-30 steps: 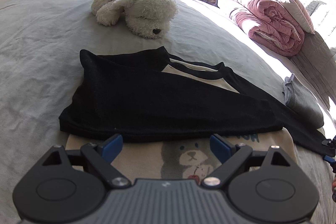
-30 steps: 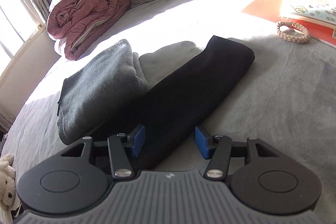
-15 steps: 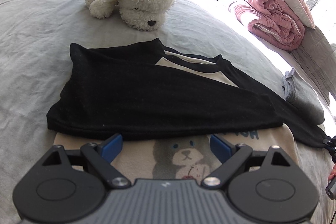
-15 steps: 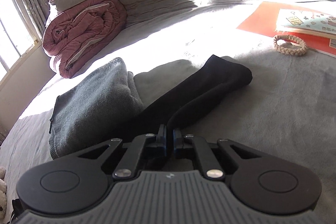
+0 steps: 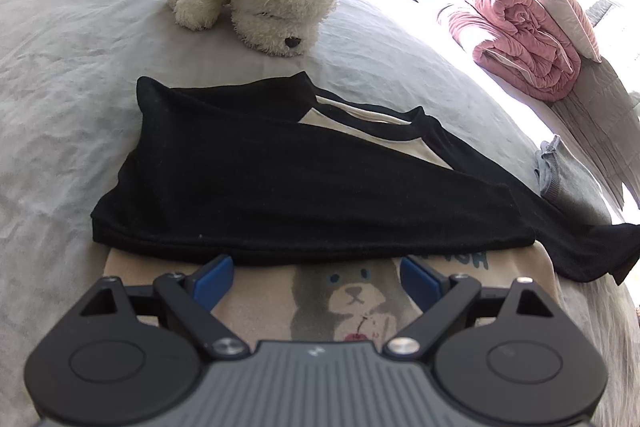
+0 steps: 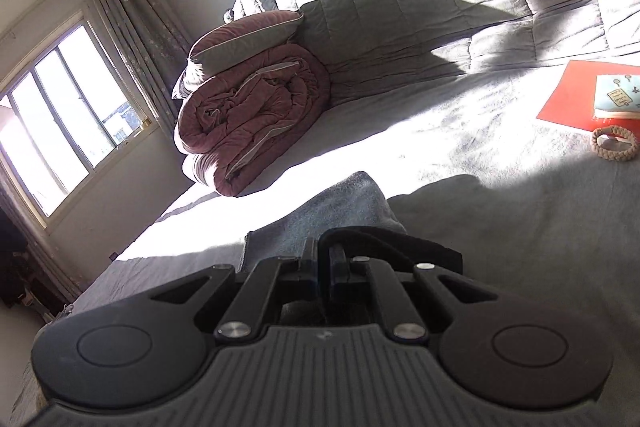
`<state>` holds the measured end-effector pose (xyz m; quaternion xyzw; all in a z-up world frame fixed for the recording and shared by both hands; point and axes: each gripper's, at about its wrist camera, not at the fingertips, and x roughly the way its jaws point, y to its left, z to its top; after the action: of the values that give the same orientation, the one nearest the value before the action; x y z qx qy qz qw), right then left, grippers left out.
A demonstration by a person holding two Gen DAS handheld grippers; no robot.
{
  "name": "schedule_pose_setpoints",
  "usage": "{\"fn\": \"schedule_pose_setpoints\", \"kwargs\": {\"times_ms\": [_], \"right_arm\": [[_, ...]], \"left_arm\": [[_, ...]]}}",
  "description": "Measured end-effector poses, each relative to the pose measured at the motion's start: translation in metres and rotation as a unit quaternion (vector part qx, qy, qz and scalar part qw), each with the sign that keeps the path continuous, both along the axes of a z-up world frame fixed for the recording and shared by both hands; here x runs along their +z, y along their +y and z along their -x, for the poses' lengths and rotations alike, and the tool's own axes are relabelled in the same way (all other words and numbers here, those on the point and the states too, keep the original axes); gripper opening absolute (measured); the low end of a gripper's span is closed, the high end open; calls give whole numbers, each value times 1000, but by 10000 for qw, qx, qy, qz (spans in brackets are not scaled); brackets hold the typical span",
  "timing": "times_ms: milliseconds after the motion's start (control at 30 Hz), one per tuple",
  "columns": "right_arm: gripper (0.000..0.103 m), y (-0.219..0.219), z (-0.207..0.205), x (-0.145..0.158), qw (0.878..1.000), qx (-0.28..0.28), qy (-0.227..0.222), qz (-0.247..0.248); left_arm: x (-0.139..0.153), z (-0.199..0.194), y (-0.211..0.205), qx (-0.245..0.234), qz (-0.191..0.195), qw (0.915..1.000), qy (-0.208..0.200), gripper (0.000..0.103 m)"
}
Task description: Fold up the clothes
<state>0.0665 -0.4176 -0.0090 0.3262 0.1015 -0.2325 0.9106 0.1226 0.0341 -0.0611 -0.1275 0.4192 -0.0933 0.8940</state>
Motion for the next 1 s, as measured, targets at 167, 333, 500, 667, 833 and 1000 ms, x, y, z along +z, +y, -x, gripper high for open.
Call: {"fn": "schedule_pose_setpoints", "kwargs": {"times_ms": [167, 333, 500, 667, 833, 1000], "right_arm": [[6, 31, -4, 25, 9982, 416, -422, -11], [6, 64, -13, 44, 9930, 922, -736, -9], [6, 97, -25, 53, 9857, 1448, -863, -65], [6, 140, -39, 57, 9764, 2011, -764, 173], [6, 185, -54, 55, 9641, 2552, -656, 323], [7, 229, -67, 42, 9502, 3044, -550, 372]], "left_arm": [[1, 2, 2, -16, -23, 10000, -14, 91], [3, 3, 5, -52, -34, 10000, -9, 91], [5, 5, 16, -10, 15, 10000, 4, 91], [7, 1, 31, 144, 230, 9996, 47, 91], [9, -5, 42, 292, 507, 9983, 85, 91], [14, -7, 55, 485, 718, 9962, 37, 91]]}}
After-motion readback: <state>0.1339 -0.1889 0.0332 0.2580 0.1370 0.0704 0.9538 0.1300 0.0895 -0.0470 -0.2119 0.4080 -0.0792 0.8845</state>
